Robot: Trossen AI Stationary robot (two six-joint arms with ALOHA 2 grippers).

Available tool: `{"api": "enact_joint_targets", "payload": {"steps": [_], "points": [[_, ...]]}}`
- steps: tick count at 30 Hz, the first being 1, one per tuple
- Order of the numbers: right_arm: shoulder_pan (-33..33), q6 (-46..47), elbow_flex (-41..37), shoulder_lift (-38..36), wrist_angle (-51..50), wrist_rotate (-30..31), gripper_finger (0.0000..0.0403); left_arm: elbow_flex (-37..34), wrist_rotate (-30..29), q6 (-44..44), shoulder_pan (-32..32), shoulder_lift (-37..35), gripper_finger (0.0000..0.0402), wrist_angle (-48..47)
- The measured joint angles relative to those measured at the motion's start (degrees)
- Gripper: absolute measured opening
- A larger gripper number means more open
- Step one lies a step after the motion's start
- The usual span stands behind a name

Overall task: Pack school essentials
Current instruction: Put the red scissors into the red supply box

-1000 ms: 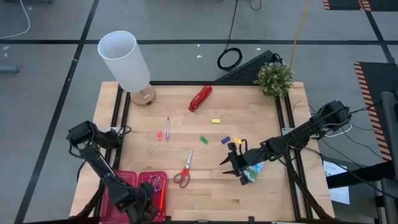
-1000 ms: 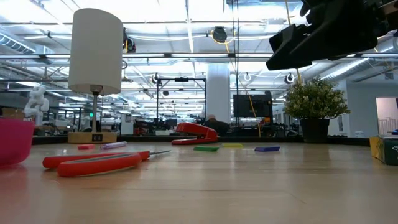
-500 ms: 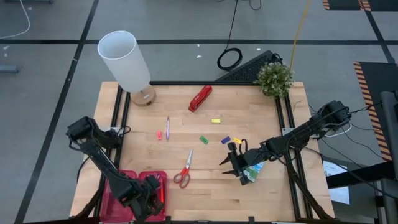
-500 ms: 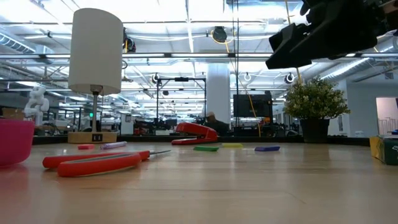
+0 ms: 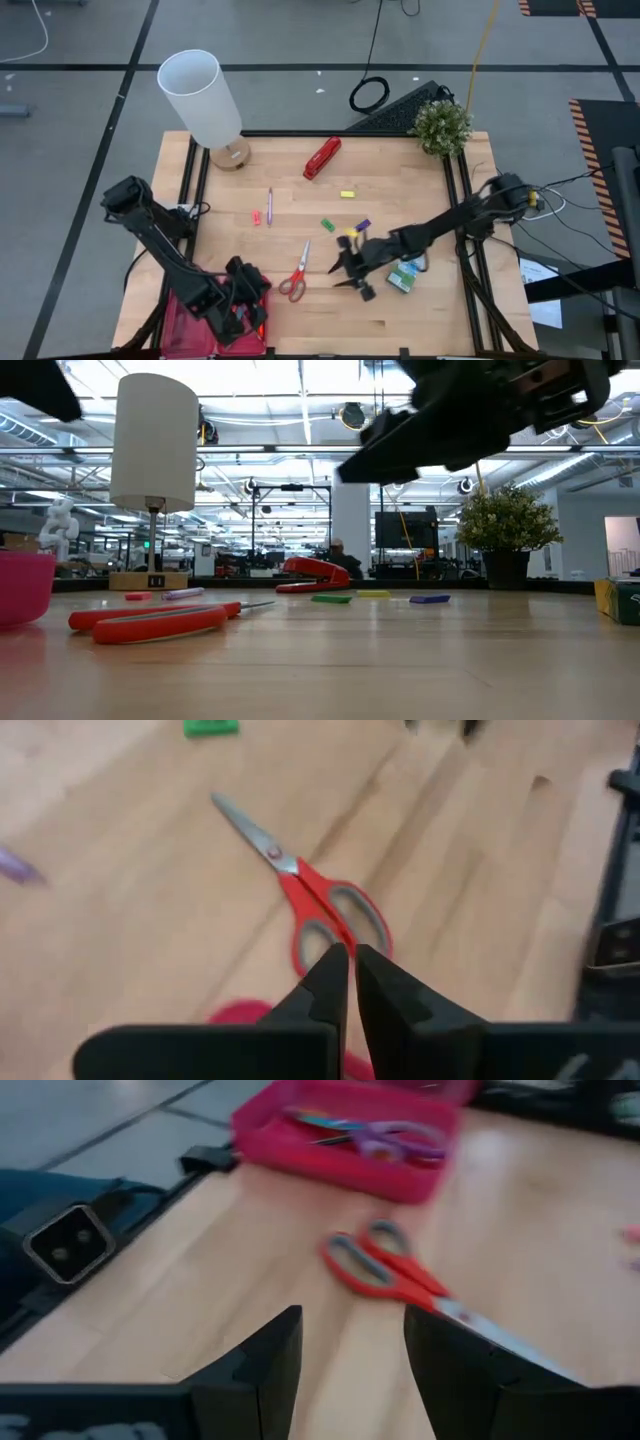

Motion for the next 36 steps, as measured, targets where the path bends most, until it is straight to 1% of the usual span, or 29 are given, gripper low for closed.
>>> {"api": "enact_joint_targets", "payload": {"steps": [3,6,10,13,15,19,21,25,28,31,33,36], "points": [[-0.7,-1.8,6.7,6.1,-3.3,-5.1,0.0169,0.0,-1.4,4.3,1.5,0.0,0.0024,0.0],[-1.5,-4.2,13.7,11.3,-8.1,-8.8,0.0169,0.0,-1.9,8.6,3.0,0.0,0.0024,-0.2],[-2.9,-7.6,21.4,16.7,-14.1,-10.5,0.0169,0.0,-2.0,13.4,4.2,0.0,0.0024,-0.5],[-4.7,-9.8,25.4,19.3,-17.9,-11.0,0.0169,-0.4,-2.0,16.4,4.3,0.0,0.0024,-0.1],[-6.1,-11.2,26.9,19.7,-19.7,-11.1,0.0169,-1.7,-2.0,16.6,4.1,0.0,0.0024,0.4],[-9.8,-15.7,27.2,19.6,-19.8,-11.2,0.0169,-4.2,-2.0,13.0,3.3,0.0,0.0024,1.0],[-11.7,-18.4,27.2,19.7,-19.8,-13.7,0.0169,-5.7,-2.1,11.3,3.1,0.0,0.0024,2.2],[-15.2,-21.6,27.2,20.5,-18.7,-21.1,0.0169,-8.2,-2.4,10.8,2.4,0.0,0.0024,6.6],[-16.6,-24.0,27.2,21.7,-18.8,-23.6,0.0169,-9.1,-2.4,10.7,2.2,0.0,0.0024,8.9],[-17.3,-24.6,29.1,23.8,-18.5,-27.1,0.0169,-9.6,-2.6,10.6,2.2,0.0,0.0024,9.7],[-17.3,-24.9,31.2,26.0,-18.8,-27.8,0.0169,-9.5,-2.9,10.8,2.2,0.0,0.0024,10.3],[-16.5,-26.4,34.9,29.3,-23.7,-28.0,0.0169,-9.5,-2.8,11.6,2.3,0.0,0.0024,10.6]]}}
